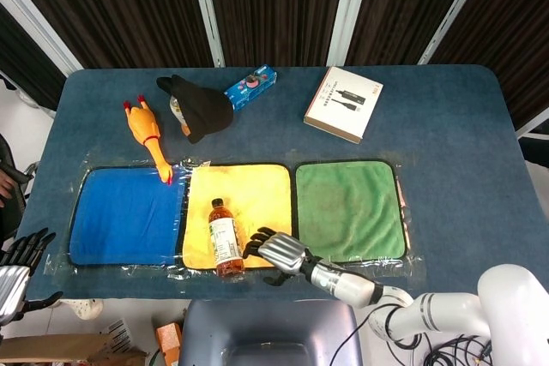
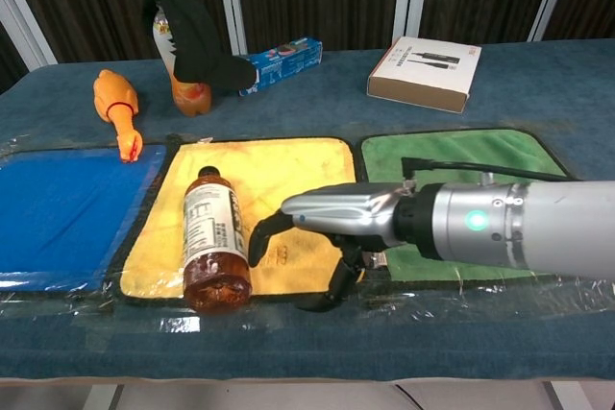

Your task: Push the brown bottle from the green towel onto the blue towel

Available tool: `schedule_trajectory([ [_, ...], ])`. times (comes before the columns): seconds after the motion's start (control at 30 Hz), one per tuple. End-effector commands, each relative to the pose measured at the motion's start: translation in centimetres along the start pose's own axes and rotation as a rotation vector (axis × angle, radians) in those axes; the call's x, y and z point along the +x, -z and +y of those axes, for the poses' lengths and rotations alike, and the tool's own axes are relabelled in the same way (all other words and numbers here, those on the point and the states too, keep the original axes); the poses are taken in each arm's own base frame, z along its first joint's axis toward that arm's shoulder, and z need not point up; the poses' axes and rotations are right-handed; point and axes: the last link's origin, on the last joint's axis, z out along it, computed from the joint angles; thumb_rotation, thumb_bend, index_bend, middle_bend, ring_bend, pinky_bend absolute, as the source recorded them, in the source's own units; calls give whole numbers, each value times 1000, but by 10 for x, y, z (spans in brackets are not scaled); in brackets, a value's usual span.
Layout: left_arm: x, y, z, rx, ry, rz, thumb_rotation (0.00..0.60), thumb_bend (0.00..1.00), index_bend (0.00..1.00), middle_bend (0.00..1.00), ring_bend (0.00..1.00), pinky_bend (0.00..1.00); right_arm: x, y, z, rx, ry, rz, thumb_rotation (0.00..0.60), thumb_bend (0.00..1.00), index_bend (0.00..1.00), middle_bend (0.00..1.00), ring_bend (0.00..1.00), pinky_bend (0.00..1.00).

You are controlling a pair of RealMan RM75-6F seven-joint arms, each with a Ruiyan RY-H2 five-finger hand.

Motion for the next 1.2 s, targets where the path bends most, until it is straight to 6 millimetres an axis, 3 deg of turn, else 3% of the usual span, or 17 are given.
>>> schedule_trajectory([
  [0.03,0,0,0,1,1,2,600,37,0,0,0,81,5,-17,-14,15,-1,5,600,290,225,212,85,71],
  [0.67,4,4,-8,23,18,14,600,38,0,0,0,81,7,-87,-66,19,28,21,600,290,209,212,85,71],
  [1.2,8,8,-14,38,33,27,600,38,0,0,0,81,10,-125,-106,13,16,52,600,290,183,212,85,55],
])
